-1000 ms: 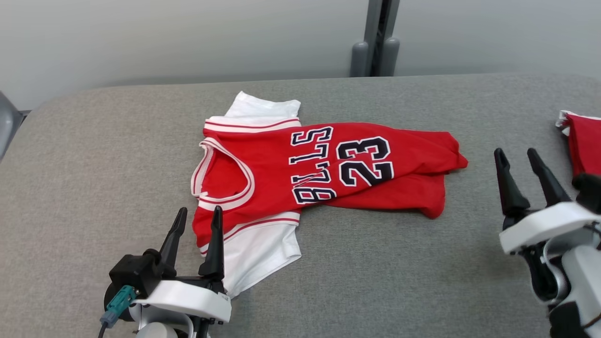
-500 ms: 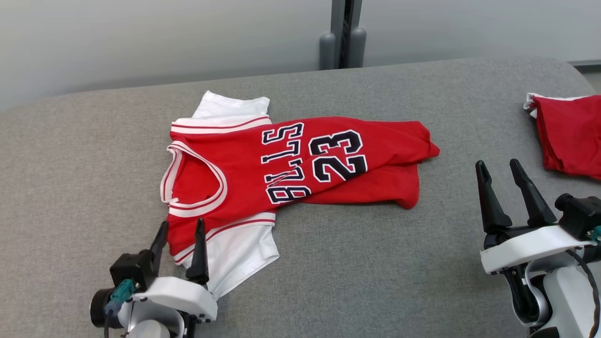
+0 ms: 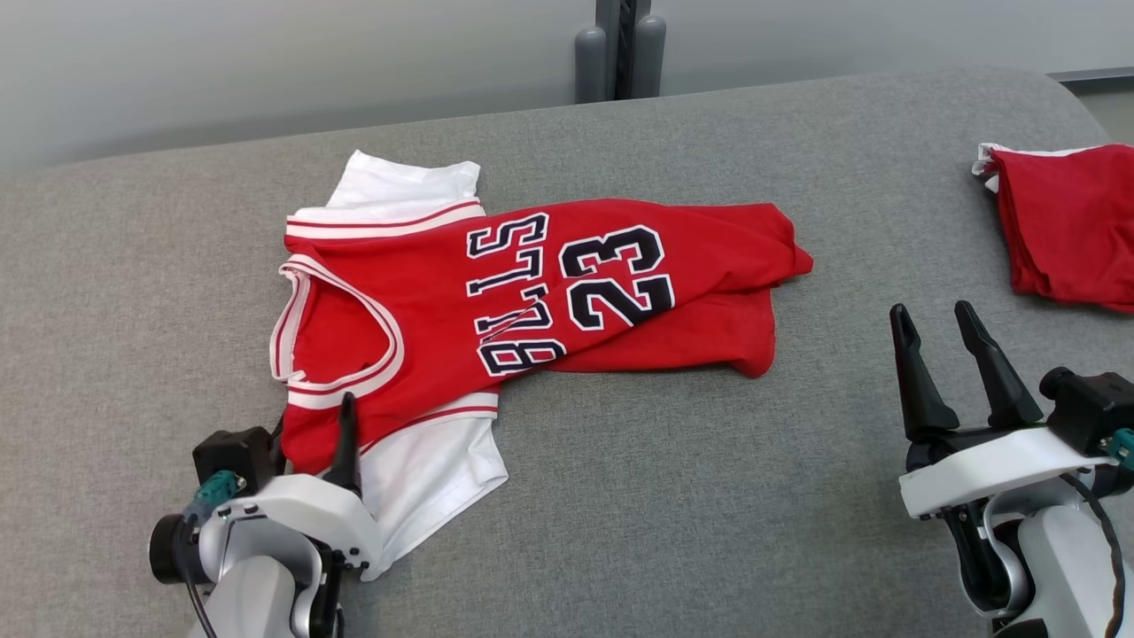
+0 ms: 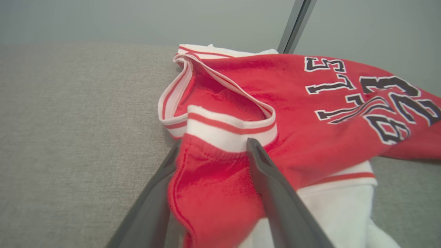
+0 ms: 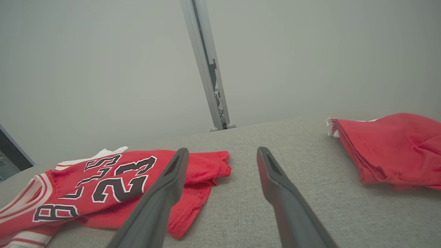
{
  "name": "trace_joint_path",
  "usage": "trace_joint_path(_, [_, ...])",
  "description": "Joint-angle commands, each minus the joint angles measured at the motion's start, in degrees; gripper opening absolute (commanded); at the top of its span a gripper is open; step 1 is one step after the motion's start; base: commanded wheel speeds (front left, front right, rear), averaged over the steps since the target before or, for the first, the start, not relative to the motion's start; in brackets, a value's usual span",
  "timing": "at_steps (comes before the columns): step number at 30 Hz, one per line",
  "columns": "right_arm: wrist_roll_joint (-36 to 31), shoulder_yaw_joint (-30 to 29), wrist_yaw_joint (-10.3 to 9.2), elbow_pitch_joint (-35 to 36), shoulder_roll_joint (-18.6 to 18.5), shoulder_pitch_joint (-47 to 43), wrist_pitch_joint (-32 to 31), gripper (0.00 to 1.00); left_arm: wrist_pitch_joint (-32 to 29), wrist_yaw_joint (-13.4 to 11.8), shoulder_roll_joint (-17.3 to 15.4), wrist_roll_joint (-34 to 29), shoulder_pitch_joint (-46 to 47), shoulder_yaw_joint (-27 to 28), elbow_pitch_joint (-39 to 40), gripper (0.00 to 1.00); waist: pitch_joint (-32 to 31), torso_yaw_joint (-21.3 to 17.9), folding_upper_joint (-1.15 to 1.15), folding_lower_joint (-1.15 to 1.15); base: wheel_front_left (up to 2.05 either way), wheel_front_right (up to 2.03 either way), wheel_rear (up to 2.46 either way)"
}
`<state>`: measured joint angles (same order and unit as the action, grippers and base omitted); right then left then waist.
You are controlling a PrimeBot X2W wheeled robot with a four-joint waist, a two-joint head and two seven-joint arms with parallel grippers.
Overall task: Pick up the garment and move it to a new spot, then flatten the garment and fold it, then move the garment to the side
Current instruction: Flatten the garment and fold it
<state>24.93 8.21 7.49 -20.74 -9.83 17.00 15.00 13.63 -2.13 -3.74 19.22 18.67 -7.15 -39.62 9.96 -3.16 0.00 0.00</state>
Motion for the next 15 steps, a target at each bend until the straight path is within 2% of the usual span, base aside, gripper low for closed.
trace_joint_path(1, [-0.19,-0.20,-0.01,0.36,-0.21,-0.41,0.26,1.00,0.13,0.48,-0.59,0.14,1.25,-0.03,-0.57,0.00,0.10,0.01,0.00,0.00,0.00,0.00,0.00])
trace_joint_path(5, [-0.85,-0.12,-0.01,0.24,-0.32,-0.32,0.26,1.00,0.61,1.97,-0.97,2.04,3.83,1.39,-2.12,0.00,0.52,0.49,0.00,0.00,0.00,0.00,0.00])
trace_joint_path(15, [-2.53,1.94,-0.01,-0.36,-0.36,1.18,0.26,1.00,1.06,1.54,-5.09,4.06,9.27,4.85,-5.11,0.00,1.82,1.89,0.00,0.00,0.00,0.00,0.00])
